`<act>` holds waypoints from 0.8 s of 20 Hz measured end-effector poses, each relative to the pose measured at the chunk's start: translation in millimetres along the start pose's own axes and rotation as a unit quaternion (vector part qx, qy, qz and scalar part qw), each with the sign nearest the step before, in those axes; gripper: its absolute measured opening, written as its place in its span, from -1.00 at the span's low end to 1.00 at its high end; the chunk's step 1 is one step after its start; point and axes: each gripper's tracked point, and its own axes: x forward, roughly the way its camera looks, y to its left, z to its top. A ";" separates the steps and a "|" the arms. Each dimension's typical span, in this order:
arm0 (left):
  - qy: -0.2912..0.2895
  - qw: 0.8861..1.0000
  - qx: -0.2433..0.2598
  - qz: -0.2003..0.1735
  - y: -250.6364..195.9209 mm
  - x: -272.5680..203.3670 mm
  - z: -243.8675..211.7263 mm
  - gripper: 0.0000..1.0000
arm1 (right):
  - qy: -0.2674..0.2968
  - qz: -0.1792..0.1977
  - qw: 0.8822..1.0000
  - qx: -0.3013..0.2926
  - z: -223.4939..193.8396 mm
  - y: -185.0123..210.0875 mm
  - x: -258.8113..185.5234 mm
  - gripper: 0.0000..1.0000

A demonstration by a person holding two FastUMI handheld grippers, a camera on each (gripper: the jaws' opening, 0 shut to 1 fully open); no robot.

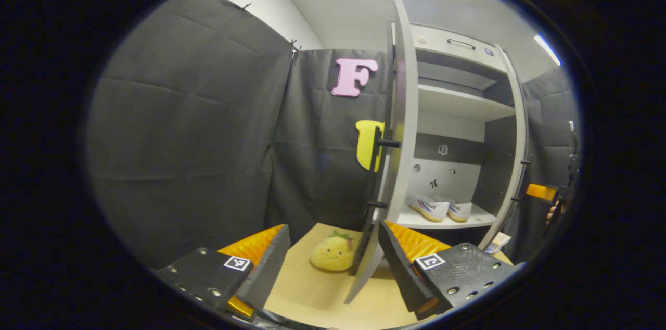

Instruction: Grab one shoe with the right hand and put it into the shoe cabinet, grab the other shoe with the left hand and put it into the shoe cabinet; then close the right door with the right hand and the left door with the left hand.

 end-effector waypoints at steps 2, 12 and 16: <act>-0.002 1.000 -0.009 -0.004 8.0 5.8 4.5 0.96 | 0.001 -0.012 1.000 -0.001 -1.0 -0.2 -2.3 0.96; -0.006 0.996 -0.019 -0.082 21.9 95.6 32.3 0.99 | 0.022 -0.043 0.999 -0.024 -12.9 32.6 -26.8 0.96; -0.016 0.993 -0.031 -0.116 14.4 128.1 52.7 0.99 | 0.024 -0.074 0.997 -0.021 -19.2 25.0 -47.8 0.96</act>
